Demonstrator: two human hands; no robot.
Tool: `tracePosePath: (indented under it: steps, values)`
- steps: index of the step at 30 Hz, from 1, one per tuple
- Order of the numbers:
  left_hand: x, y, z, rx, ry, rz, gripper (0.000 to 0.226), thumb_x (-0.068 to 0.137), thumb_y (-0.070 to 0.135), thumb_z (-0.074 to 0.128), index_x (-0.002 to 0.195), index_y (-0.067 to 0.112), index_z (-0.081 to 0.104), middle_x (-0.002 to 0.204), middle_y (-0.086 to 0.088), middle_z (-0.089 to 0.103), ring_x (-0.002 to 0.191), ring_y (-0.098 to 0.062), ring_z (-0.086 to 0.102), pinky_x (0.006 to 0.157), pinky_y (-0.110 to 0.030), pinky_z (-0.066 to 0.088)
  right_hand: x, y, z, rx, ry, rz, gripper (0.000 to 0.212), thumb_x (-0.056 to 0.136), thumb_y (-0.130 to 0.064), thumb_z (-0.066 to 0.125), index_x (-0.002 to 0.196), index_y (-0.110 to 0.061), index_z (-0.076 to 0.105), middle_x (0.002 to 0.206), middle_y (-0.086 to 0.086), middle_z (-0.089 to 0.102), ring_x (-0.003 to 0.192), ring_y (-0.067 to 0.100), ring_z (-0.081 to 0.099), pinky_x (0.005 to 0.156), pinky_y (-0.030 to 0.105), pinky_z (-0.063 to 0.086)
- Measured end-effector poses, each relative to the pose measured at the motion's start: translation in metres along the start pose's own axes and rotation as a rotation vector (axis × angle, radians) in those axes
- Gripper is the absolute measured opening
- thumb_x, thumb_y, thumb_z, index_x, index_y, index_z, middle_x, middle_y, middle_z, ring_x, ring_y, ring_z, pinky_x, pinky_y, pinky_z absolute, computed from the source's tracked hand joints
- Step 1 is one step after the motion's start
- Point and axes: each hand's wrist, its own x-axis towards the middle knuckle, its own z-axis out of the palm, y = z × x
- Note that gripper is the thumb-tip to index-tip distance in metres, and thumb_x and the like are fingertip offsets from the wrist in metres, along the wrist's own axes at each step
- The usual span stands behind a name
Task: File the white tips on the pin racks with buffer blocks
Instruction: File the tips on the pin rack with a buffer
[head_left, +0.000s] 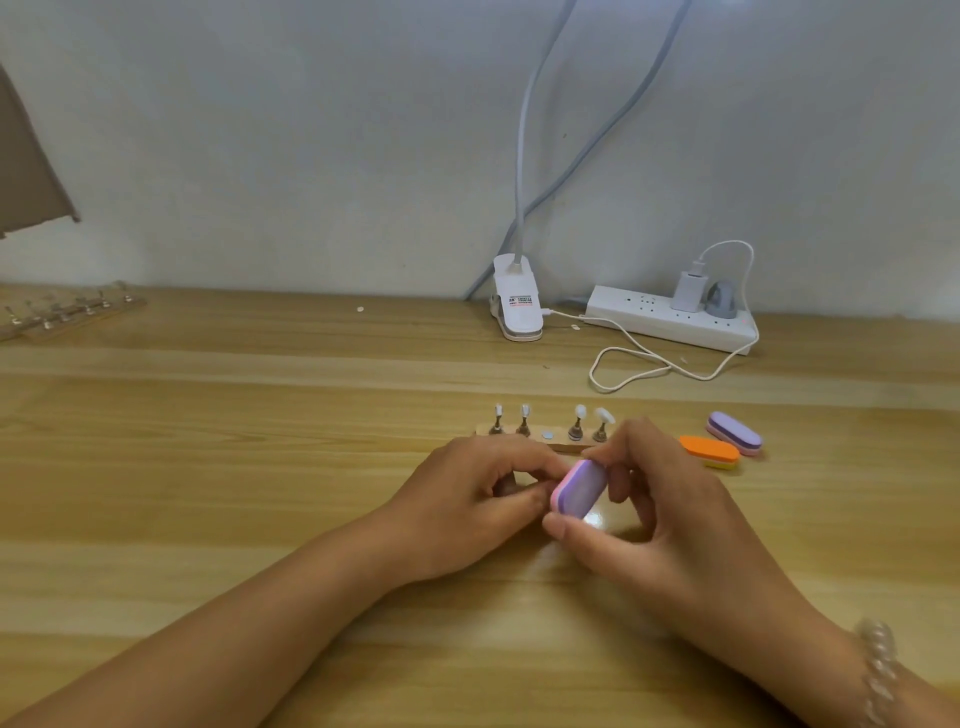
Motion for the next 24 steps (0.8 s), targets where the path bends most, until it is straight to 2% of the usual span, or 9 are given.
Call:
tracePosePath:
  steps: [2, 5, 8, 10, 13, 16, 20, 22, 24]
  values:
    - [0.001, 0.001, -0.001, 0.001, -0.011, 0.0, 0.019, 0.093, 0.015, 0.063, 0.097, 0.031, 0.073, 0.08, 0.024, 0.061, 0.066, -0.01, 0.048, 0.062, -0.026, 0.038, 0.001, 0.0, -0.001, 0.011, -0.025, -0.015, 0.035, 0.07, -0.046, 0.077, 0.083, -0.027, 0.051, 0.082, -0.011, 0.051, 0.069, 0.008, 0.048, 0.056, 0.016, 0.032]
    - [0.001, 0.0, -0.001, 0.043, -0.018, -0.015, 0.02, 0.095, 0.013, 0.063, 0.095, 0.03, 0.073, 0.081, 0.022, 0.062, 0.072, -0.013, 0.052, 0.066, -0.031, 0.04, 0.003, 0.005, -0.004, 0.041, 0.042, 0.042, 0.031, 0.071, -0.043, 0.081, 0.081, -0.031, 0.054, 0.085, -0.011, 0.055, 0.069, 0.007, 0.047, 0.057, 0.018, 0.033]
    - [-0.001, 0.0, -0.001, 0.037, -0.033, -0.021, 0.02, 0.095, 0.011, 0.062, 0.103, 0.023, 0.075, 0.089, 0.015, 0.067, 0.079, -0.013, 0.058, 0.07, -0.037, 0.045, -0.001, -0.002, 0.0, -0.079, 0.029, -0.058, 0.031, 0.071, -0.045, 0.076, 0.086, -0.035, 0.05, 0.09, -0.019, 0.052, 0.076, -0.001, 0.05, 0.059, 0.017, 0.036]
    - [0.0, 0.002, -0.001, 0.031, -0.043, -0.015, 0.021, 0.095, 0.011, 0.062, 0.105, 0.024, 0.075, 0.094, 0.01, 0.071, 0.085, -0.017, 0.062, 0.071, -0.037, 0.045, -0.002, -0.004, 0.002, -0.038, -0.013, -0.08, 0.03, 0.071, -0.044, 0.074, 0.087, -0.034, 0.051, 0.091, -0.018, 0.055, 0.075, 0.001, 0.051, 0.058, 0.015, 0.037]
    - [0.001, 0.003, -0.001, 0.047, -0.032, 0.018, 0.021, 0.097, 0.019, 0.062, 0.093, 0.037, 0.071, 0.085, 0.017, 0.066, 0.072, -0.007, 0.054, 0.064, -0.03, 0.041, 0.004, 0.004, -0.002, 0.08, 0.079, 0.04, 0.025, 0.073, -0.038, 0.079, 0.083, -0.032, 0.057, 0.093, -0.016, 0.062, 0.067, 0.008, 0.049, 0.056, 0.014, 0.038]
    - [0.0, 0.005, 0.0, 0.07, -0.004, 0.024, 0.024, 0.099, 0.025, 0.06, 0.086, 0.046, 0.061, 0.076, 0.026, 0.061, 0.06, -0.003, 0.047, 0.06, -0.026, 0.036, 0.005, 0.006, -0.003, 0.107, 0.117, 0.069, 0.022, 0.075, -0.041, 0.074, 0.09, -0.034, 0.06, 0.097, -0.018, 0.062, 0.067, 0.013, 0.053, 0.057, 0.013, 0.04]
    - [-0.001, 0.007, 0.003, 0.133, 0.043, 0.024, 0.019, 0.099, 0.018, 0.057, 0.092, 0.036, 0.06, 0.067, 0.032, 0.056, 0.054, -0.002, 0.047, 0.057, -0.022, 0.032, 0.002, 0.001, 0.0, 0.152, 0.071, 0.079, 0.028, 0.075, -0.051, 0.068, 0.1, -0.038, 0.063, 0.106, -0.02, 0.057, 0.072, 0.016, 0.06, 0.058, 0.014, 0.042]
    - [0.0, 0.005, 0.002, 0.035, 0.091, -0.022, 0.013, 0.099, 0.018, 0.057, 0.092, 0.025, 0.065, 0.068, 0.025, 0.061, 0.053, -0.003, 0.047, 0.056, -0.02, 0.034, 0.002, 0.003, 0.0, 0.161, 0.054, 0.102, 0.03, 0.077, -0.041, 0.072, 0.106, -0.035, 0.063, 0.107, -0.019, 0.057, 0.07, 0.014, 0.061, 0.059, 0.013, 0.041]
    - [0.0, 0.004, 0.0, -0.045, 0.136, -0.059, 0.013, 0.099, 0.019, 0.057, 0.091, 0.023, 0.067, 0.07, 0.02, 0.063, 0.056, -0.004, 0.048, 0.057, -0.019, 0.036, 0.002, 0.004, 0.0, 0.169, 0.041, 0.112, 0.035, 0.079, -0.028, 0.074, 0.111, -0.033, 0.061, 0.107, -0.019, 0.057, 0.068, 0.013, 0.06, 0.059, 0.012, 0.041]
